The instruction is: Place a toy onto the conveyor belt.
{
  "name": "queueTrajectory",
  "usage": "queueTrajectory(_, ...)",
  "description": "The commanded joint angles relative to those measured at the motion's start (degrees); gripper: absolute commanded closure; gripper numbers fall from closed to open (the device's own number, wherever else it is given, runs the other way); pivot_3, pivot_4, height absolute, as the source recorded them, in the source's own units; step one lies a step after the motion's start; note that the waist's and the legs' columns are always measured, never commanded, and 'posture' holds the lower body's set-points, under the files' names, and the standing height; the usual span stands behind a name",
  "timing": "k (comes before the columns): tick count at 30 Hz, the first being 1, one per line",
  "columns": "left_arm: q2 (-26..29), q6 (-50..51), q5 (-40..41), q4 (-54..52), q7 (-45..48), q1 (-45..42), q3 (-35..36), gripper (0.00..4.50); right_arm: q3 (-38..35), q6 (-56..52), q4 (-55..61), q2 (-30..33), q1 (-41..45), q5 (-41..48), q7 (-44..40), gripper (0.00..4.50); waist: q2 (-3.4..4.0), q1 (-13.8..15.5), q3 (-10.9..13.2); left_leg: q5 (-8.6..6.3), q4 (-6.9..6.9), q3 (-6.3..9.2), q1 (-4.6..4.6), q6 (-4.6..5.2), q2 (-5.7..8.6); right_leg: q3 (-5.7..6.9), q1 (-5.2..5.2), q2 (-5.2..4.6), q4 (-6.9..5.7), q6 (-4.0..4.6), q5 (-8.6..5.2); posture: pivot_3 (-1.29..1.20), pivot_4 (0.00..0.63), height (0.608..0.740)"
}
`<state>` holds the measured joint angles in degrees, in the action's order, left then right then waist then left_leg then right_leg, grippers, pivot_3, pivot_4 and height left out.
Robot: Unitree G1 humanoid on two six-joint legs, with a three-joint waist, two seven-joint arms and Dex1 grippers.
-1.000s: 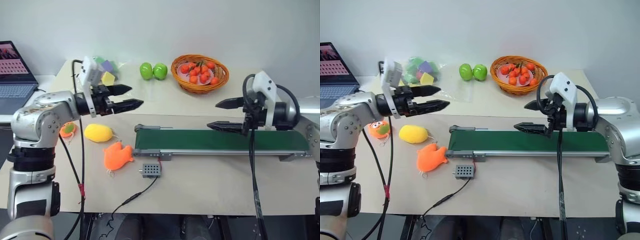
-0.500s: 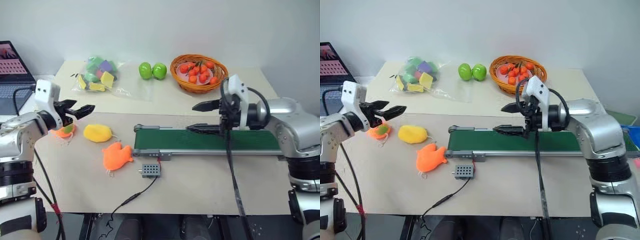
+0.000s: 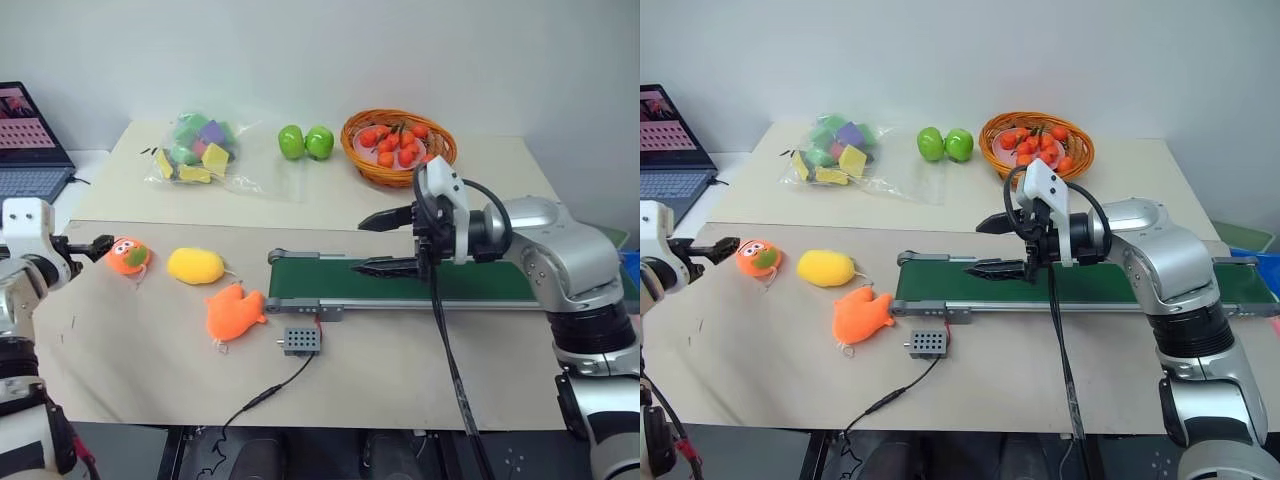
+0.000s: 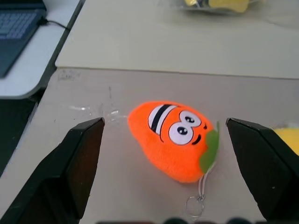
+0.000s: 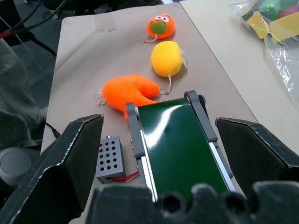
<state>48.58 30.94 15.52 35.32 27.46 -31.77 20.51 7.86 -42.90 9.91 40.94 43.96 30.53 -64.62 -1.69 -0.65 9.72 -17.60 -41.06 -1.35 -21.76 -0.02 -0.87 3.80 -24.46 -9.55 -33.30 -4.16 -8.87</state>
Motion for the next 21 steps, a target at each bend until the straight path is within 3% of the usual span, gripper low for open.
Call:
queueTrajectory(1, -0.22, -3.47, -2.03, 4.49, -0.62, -3.84, -1.38, 0.05, -1.69, -0.46, 3.08, 0.46, 0.68, 0.85, 0.67, 0.0, -0.01, -0.06, -0.01, 0.0, 0.0, 0.0, -0.01, 0.0, 0.0, 0.0, 0.0, 0.0, 0.02, 0.0, 0.0, 0.0, 0.15, 0.738)
queueTrajectory(8, -2.36, -10.64, -7.35, 18.85, -0.56, -10.75, -6.76, 0.05, -3.79, -3.11, 6.99, 2.27, -0.91, 1.83, 3.08, 0.0, -0.02, -0.11, -0.02, 0.0, 0.01, -0.02, 0.01, 0.0, 0.01, 0.01, 0.0, 0.0, 0.0, 0.0, 0.0, 0.0, 0.15, 0.738)
queueTrajectory(17, -4.87, -16.14, -10.1, 33.83, -3.47, -15.35, -7.99, 0.05, -6.7, -6.82, 11.4, 5.34, -2.58, 3.71, 6.06, 0.0, -0.07, -0.22, -0.04, 0.0, 0.03, -0.03, 0.01, 0.01, 0.01, 0.01, -0.01, -0.01, 0.0, 0.0, 0.0, 0.0, 0.15, 0.738)
queueTrajectory(21, -5.65, -18.75, -8.99, 35.89, -5.47, -15.99, -6.24, 1.12, -7.66, -8.11, 12.39, 6.85, -2.86, 4.35, 6.57, 0.0, -0.1, -0.17, -0.06, -0.01, 0.01, -0.03, 0.01, 0.02, 0.0, 0.01, 0.01, -0.01, 0.0, 0.0, 0.0, 0.0, 0.15, 0.738)
